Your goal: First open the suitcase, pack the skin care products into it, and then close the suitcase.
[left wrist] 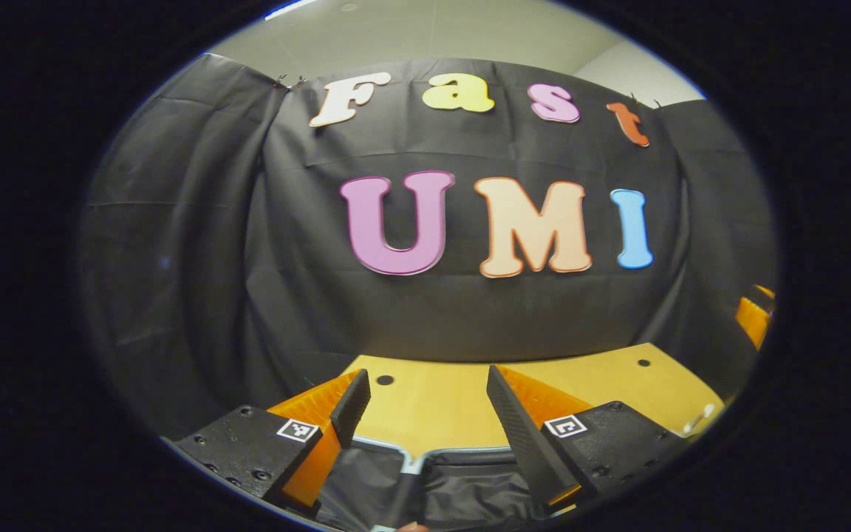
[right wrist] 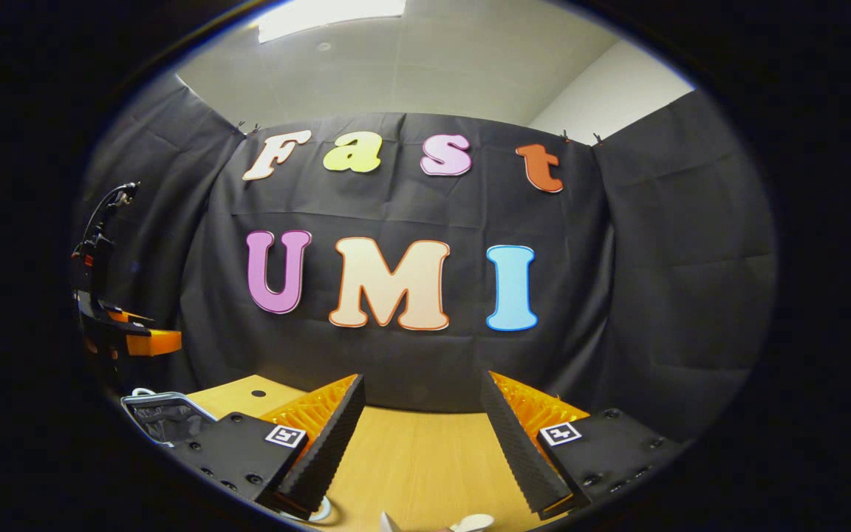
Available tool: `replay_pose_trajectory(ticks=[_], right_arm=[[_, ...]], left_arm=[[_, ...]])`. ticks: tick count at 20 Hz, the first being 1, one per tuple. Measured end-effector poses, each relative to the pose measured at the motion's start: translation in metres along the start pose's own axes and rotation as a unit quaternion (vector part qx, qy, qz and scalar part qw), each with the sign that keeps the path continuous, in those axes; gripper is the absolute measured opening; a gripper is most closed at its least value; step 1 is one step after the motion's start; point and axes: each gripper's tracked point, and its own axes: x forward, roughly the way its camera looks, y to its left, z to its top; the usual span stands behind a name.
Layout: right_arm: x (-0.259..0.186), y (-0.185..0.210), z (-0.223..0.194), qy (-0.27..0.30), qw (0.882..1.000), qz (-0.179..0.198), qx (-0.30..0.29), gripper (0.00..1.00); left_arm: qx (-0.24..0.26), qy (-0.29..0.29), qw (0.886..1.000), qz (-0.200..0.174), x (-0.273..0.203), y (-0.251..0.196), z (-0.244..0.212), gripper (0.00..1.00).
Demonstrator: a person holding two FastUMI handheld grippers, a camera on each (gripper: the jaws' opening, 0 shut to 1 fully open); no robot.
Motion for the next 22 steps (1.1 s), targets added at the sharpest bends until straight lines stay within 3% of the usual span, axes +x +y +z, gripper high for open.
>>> replay_pose_trajectory(ticks=[11, 22], right_arm=[[-0.015, -0.091, -0.013, 0.008, 1.0, -0.01, -0.006, 0.98], [-0.039, -0.147, -0.038, 0.027, 0.999, -0.024, -0.01, 0.98]], left_arm=[[-0.011, 0.05, 0.99, -0.131, -0.021, -0.203, -0.042, 0.95], [-0.021, 0.165, 0.971, -0.174, -0.039, -0.296, -0.143, 0.94]])
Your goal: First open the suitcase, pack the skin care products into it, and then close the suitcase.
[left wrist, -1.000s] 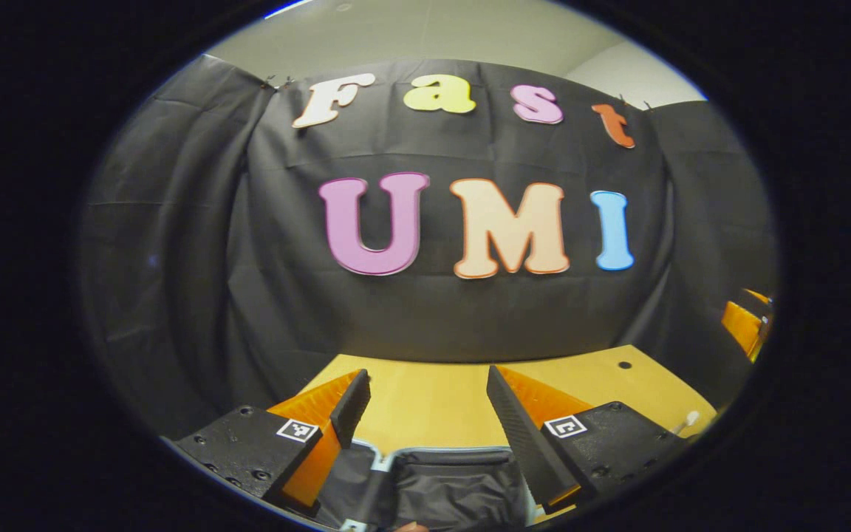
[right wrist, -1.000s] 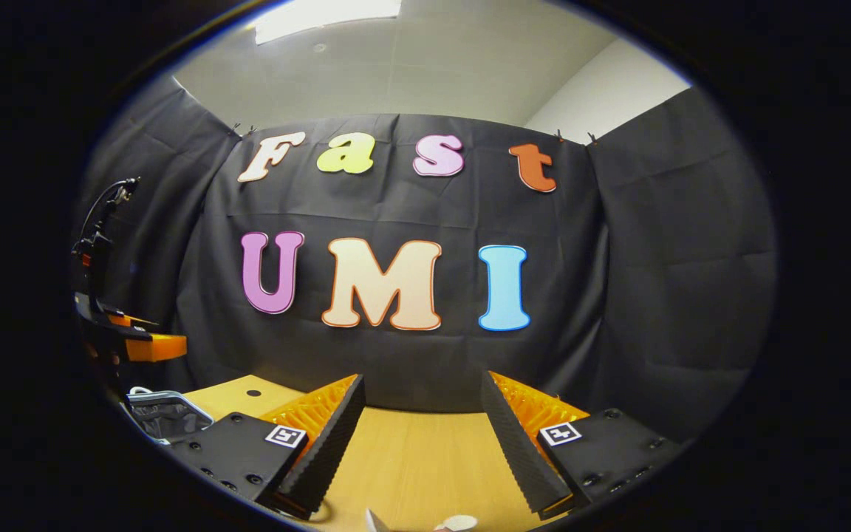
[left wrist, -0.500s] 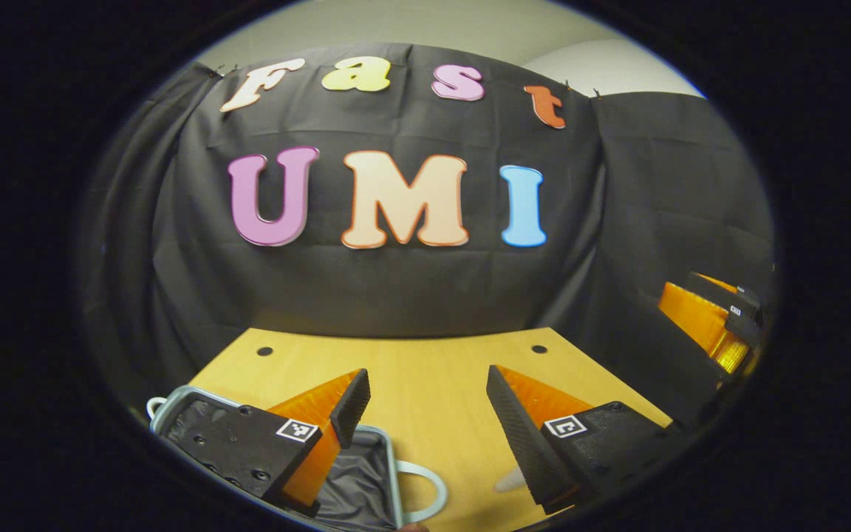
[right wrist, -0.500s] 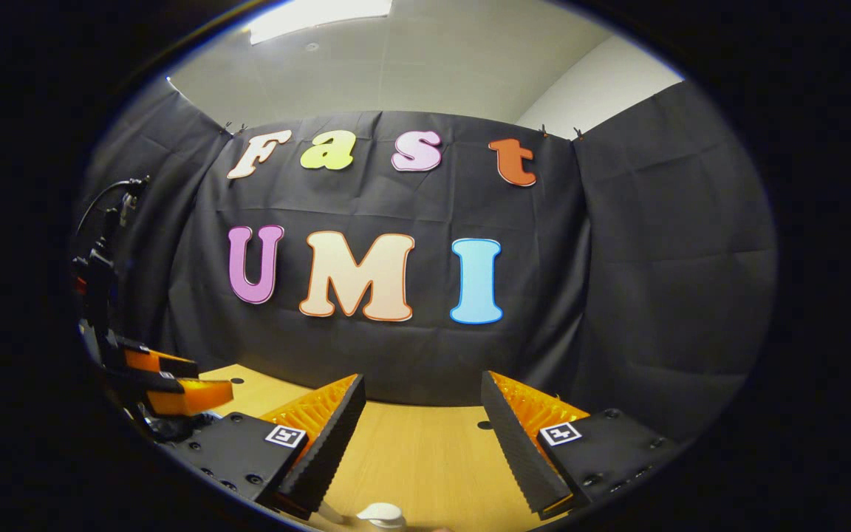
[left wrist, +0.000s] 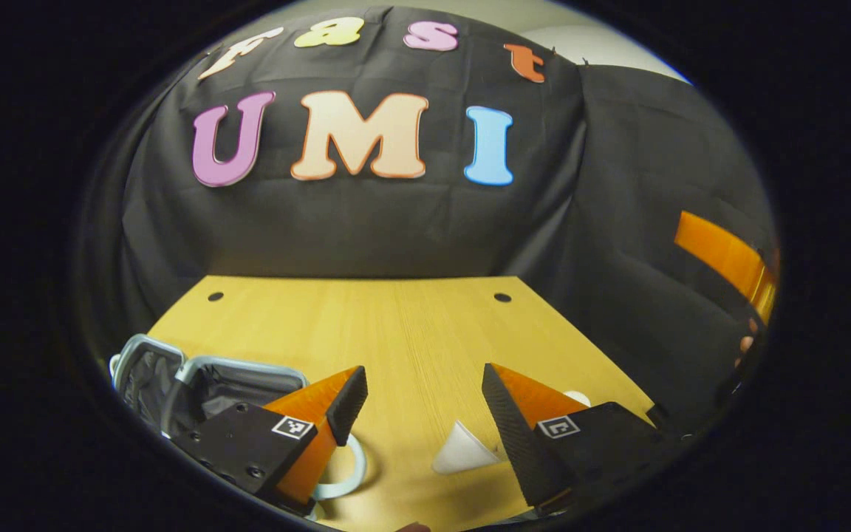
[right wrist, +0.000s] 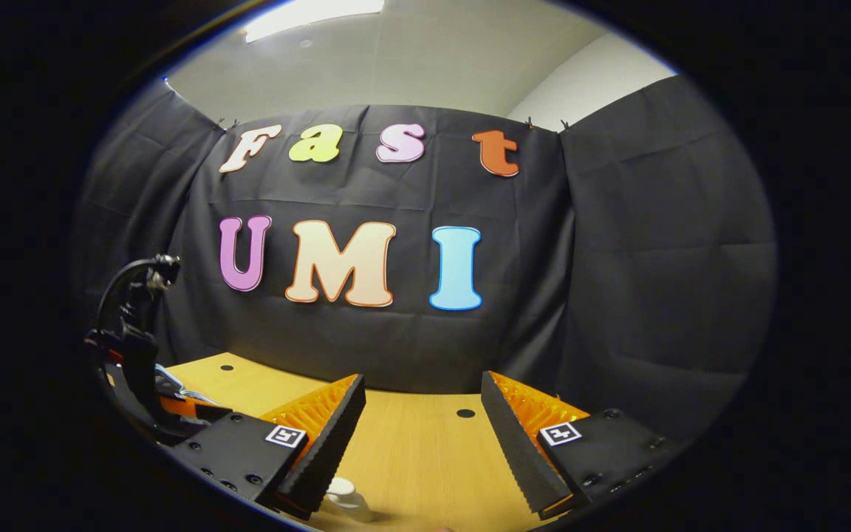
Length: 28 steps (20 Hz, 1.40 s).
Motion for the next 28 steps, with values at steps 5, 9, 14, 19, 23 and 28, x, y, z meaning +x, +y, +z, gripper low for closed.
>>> replay_pose_trajectory(ticks=[5, 9, 14, 19, 23, 28], right_arm=[[-0.003, -0.015, -0.009, 0.011, 1.0, -0.005, -0.008, 0.99], [-0.004, -0.011, -0.02, 0.023, 1.0, 0.001, -0.011, 0.99], [-0.007, 0.009, -0.037, 0.038, 0.999, 0.025, -0.018, 0.99], [-0.002, 0.041, -0.062, 0.051, 0.997, 0.06, -0.008, 1.0], [0.006, 0.068, -0.099, 0.076, 0.993, 0.086, 0.0, 0.99], [0.007, 0.094, -0.156, 0.118, 0.987, 0.112, 0.007, 0.99]], left_arm=[[-0.012, 0.047, 0.999, -0.01, 0.017, -0.016, -0.049, 0.95], [-0.009, 0.091, 0.996, -0.013, 0.031, -0.019, -0.093, 0.94], [0.017, 0.123, 0.992, -0.015, 0.044, -0.014, -0.121, 0.49], [0.03, 0.112, 0.993, -0.005, 0.031, 0.006, -0.09, 0.26], [0.006, 0.077, 0.997, 0.008, 0.005, 0.026, -0.039, 0.26], [0.017, 0.039, 0.999, 0.034, -0.028, 0.05, 0.008, 0.26]])
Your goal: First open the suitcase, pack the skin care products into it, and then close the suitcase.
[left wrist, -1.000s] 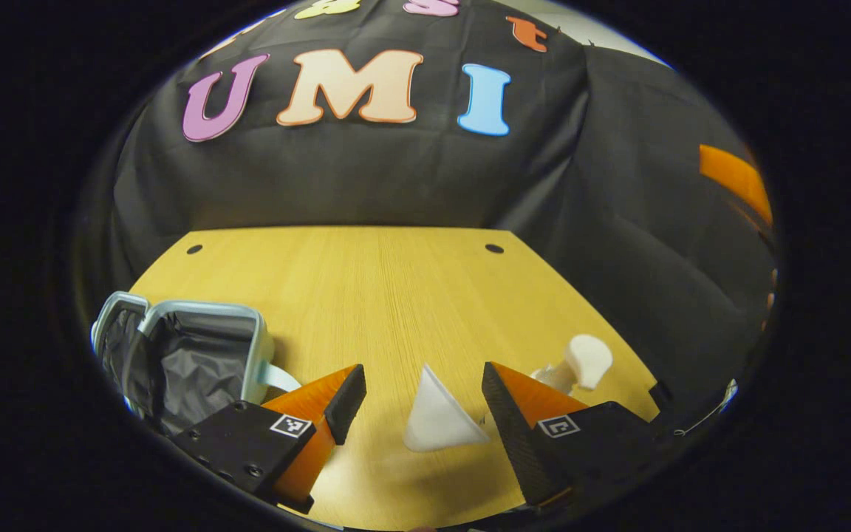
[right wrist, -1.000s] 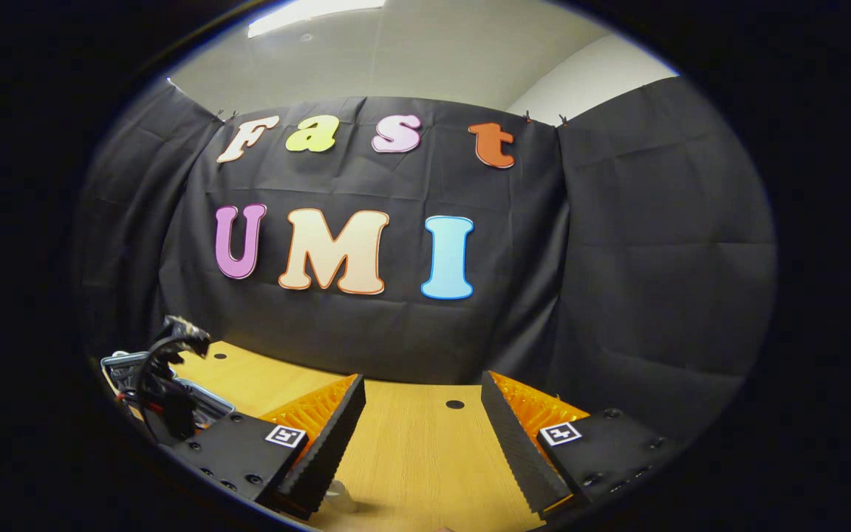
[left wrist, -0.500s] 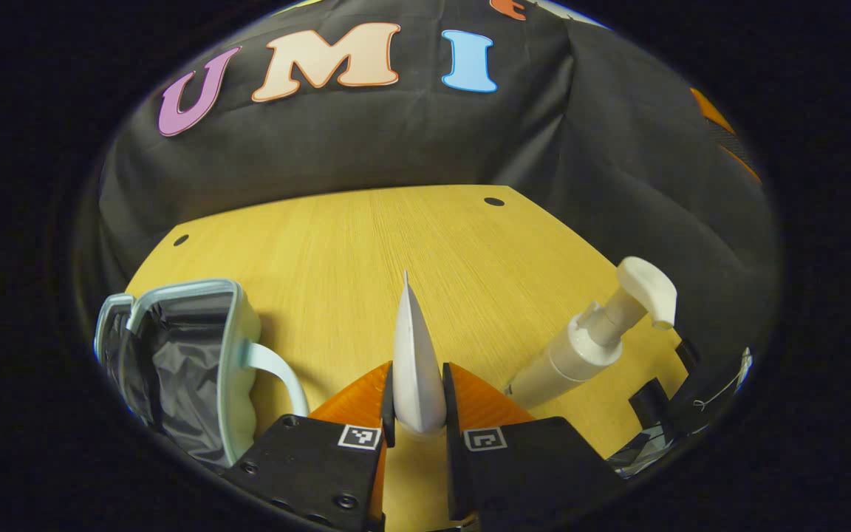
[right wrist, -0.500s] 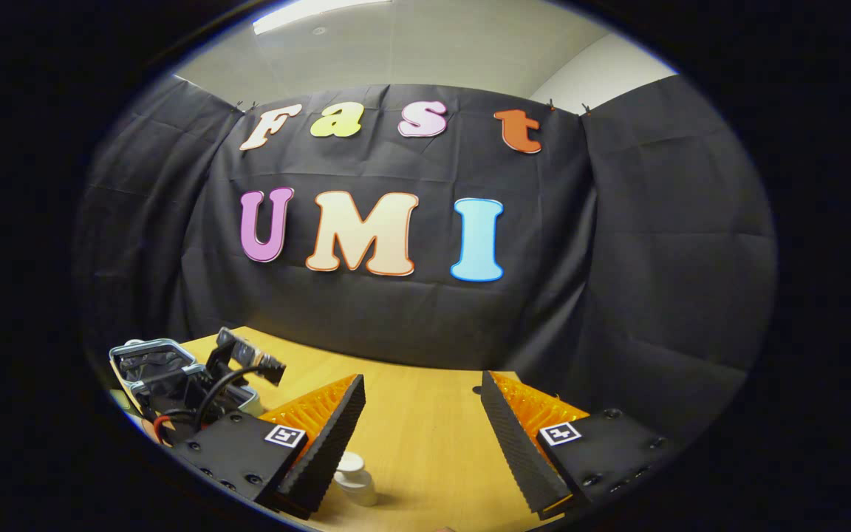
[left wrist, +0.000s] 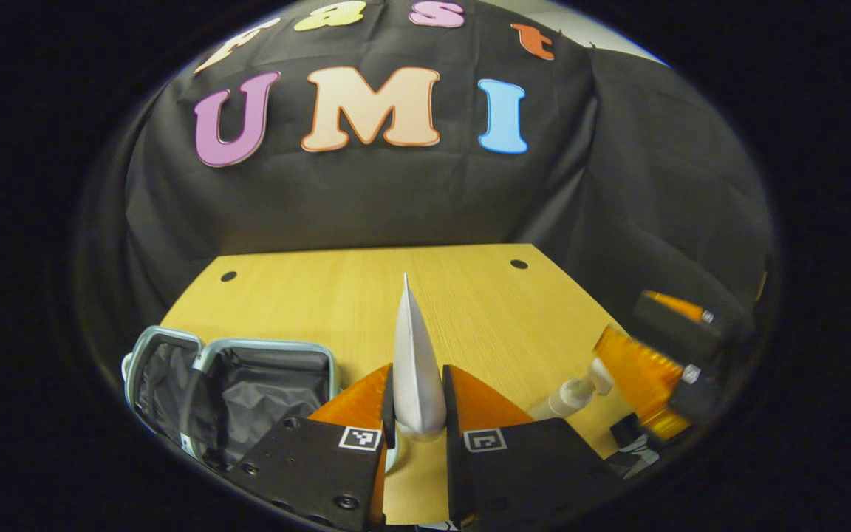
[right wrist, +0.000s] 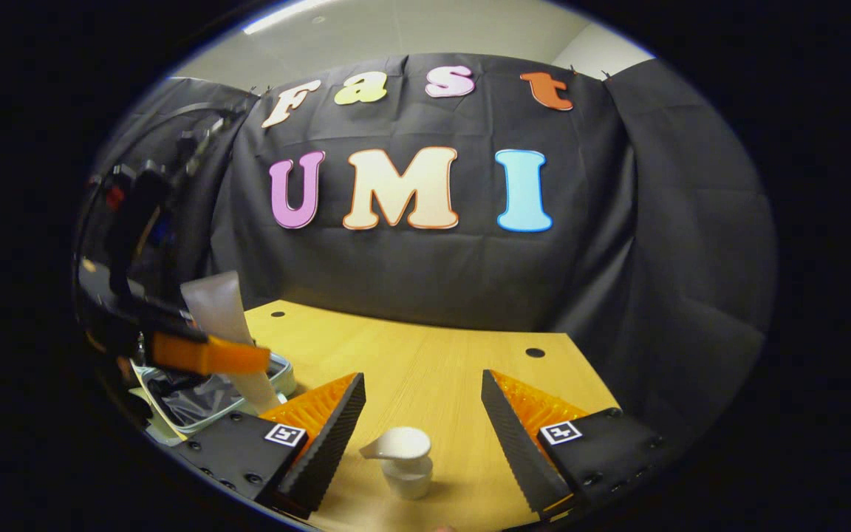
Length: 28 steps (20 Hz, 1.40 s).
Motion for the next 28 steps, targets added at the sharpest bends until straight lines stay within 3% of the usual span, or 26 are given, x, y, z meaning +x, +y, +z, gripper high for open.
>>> replay_pose_trajectory(ticks=[4, 11, 12, 13, 14, 21, 28], right_arm=[[0.009, 0.006, -0.041, 0.029, 1.0, 0.002, -0.005, 0.99], [0.018, 0.012, -0.114, 0.113, 0.993, 0.021, -0.001, 0.99], [0.018, 0.013, -0.116, 0.117, 0.993, 0.025, 0.006, 0.95], [0.02, 0.011, -0.114, 0.114, 0.993, 0.019, 0.008, 0.87], [0.02, 0.008, -0.112, 0.119, 0.993, 0.016, 0.009, 0.6], [0.014, 0.017, -0.07, 0.105, 0.994, 0.016, 0.023, 0.59], [-0.002, 0.031, -0.033, 0.085, 0.996, 0.014, 0.017, 0.59]], left_arm=[[0.005, -0.015, 0.999, 0.038, -0.02, 0.031, 0.015, 0.26], [-0.006, 0.002, 0.996, 0.089, -0.042, 0.077, 0.001, 0.26], [-0.006, 0.006, 0.995, 0.096, -0.044, 0.084, -0.002, 0.26], [-0.006, 0.011, 0.995, 0.102, -0.045, 0.091, -0.005, 0.26], [-0.007, 0.016, 0.994, 0.106, -0.047, 0.099, -0.008, 0.26], [-0.004, 0.12, 0.981, 0.154, -0.035, 0.168, -0.074, 0.26], [-0.035, 0.21, 0.965, 0.151, -0.01, 0.206, -0.147, 0.26]])
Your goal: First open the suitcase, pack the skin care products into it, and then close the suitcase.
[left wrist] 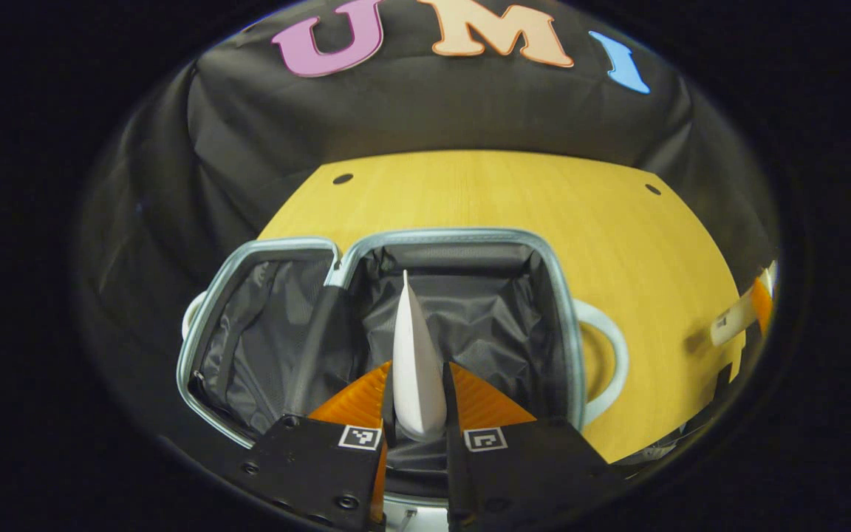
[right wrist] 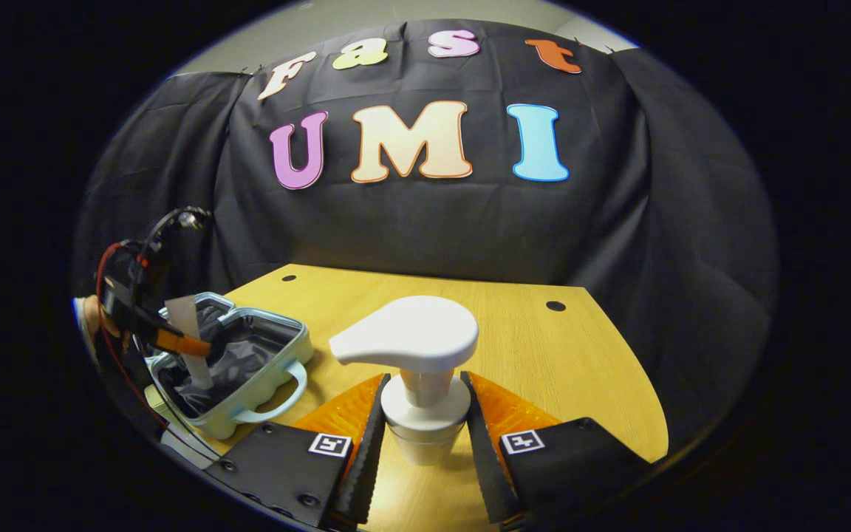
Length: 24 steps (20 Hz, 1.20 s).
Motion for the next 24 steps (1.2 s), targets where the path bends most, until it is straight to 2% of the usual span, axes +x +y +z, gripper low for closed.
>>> replay_pose_trajectory(ticks=[1, 2, 6, 7, 10, 11, 12, 16, 19, 20, 24], right_arm=[[-0.003, 0.003, 0.003, 0.0, 1.0, 0.002, 0.001, 0.59], [-0.005, 0.007, 0.006, 0.0, 1.0, 0.004, -0.001, 0.58], [-0.01, 0.035, 0.025, -0.006, 1.0, 0.025, -0.006, 0.59], [-0.01, 0.045, 0.032, -0.009, 0.999, 0.033, -0.006, 0.59], [-0.008, 0.088, 0.049, -0.017, 0.997, 0.07, -0.002, 0.58], [-0.005, 0.105, 0.052, -0.016, 0.996, 0.085, 0.004, 0.59], [-0.003, 0.122, 0.052, -0.011, 0.995, 0.1, 0.012, 0.59], [0.016, 0.188, 0.046, 0.011, 0.989, 0.143, 0.035, 0.59], [0.032, 0.232, 0.026, 0.042, 0.985, 0.162, 0.042, 0.59], [0.036, 0.244, 0.016, 0.055, 0.984, 0.166, 0.047, 0.59], [0.055, 0.282, -0.029, 0.109, 0.979, 0.158, 0.063, 0.58]], left_arm=[[-0.002, 0.007, 1.0, 0.0, 0.007, 0.001, -0.004, 0.29], [-0.001, 0.007, 1.0, 0.004, 0.009, 0.004, -0.003, 0.26], [-0.001, -0.013, 1.0, -0.005, 0.025, 0.007, 0.014, 0.29], [-0.005, -0.017, 1.0, -0.011, 0.025, 0.006, 0.016, 0.35], [-0.016, -0.042, 0.999, -0.022, 0.021, 0.008, 0.028, 0.89], [-0.018, -0.053, 0.998, -0.029, 0.017, 0.011, 0.032, 0.9], [-0.021, -0.064, 0.997, -0.034, 0.01, 0.014, 0.038, 0.85], [-0.027, -0.106, 0.993, -0.047, -0.02, 0.041, 0.058, 0.84], [-0.035, -0.123, 0.991, -0.034, -0.03, 0.088, 0.064, 0.8], [-0.04, -0.125, 0.991, -0.027, -0.032, 0.106, 0.065, 0.84], [-0.065, -0.127, 0.99, 0.007, -0.027, 0.179, 0.054, 0.84]])
